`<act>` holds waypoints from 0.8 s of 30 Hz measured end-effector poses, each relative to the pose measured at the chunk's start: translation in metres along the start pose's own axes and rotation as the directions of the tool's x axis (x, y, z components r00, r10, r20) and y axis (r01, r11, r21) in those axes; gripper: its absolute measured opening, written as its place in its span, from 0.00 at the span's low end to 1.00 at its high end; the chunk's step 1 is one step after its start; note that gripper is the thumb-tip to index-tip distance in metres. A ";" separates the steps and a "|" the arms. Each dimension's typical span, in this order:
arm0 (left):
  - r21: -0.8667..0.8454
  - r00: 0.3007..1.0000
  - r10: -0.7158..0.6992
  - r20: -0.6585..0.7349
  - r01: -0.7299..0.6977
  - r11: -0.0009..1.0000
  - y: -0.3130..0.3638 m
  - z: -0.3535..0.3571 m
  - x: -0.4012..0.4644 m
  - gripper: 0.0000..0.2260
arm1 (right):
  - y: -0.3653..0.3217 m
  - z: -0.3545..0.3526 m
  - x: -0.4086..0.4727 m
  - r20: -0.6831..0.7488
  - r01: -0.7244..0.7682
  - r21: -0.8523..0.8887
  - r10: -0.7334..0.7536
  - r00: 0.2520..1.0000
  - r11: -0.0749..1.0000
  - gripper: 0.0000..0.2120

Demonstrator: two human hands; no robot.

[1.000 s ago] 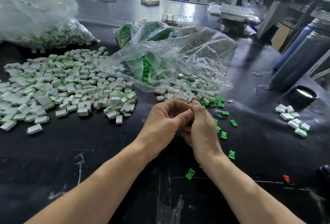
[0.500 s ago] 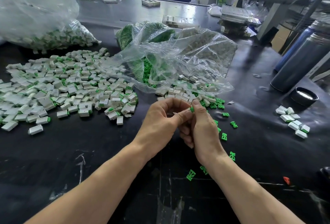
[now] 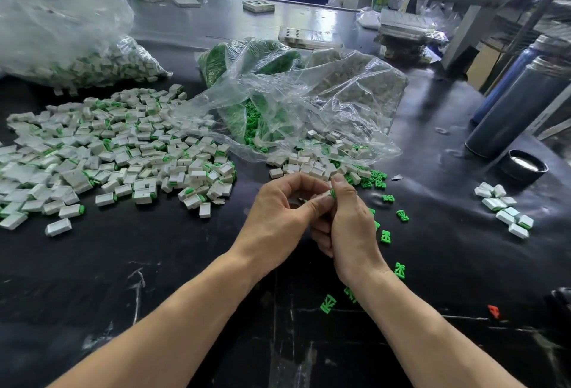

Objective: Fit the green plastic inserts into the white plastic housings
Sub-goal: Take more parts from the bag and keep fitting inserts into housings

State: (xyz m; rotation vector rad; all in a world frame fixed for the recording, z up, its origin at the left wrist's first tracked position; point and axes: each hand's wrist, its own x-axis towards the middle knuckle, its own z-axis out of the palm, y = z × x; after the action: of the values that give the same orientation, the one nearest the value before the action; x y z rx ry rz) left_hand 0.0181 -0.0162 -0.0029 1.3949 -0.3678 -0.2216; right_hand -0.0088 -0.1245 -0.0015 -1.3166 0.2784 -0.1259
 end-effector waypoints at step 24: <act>0.067 0.998 -0.004 -0.057 0.007 0.998 0.000 0.002 -0.001 0.04 | 0.024 -0.001 0.019 -0.176 0.054 -0.174 -0.085 0.981 0.983 0.27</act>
State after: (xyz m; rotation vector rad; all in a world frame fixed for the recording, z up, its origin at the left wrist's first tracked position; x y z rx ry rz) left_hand 0.0159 -0.0178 -0.0031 1.4659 -0.3270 -0.1751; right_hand 0.0079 -0.1238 -0.0276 -1.4865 0.4058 -0.2886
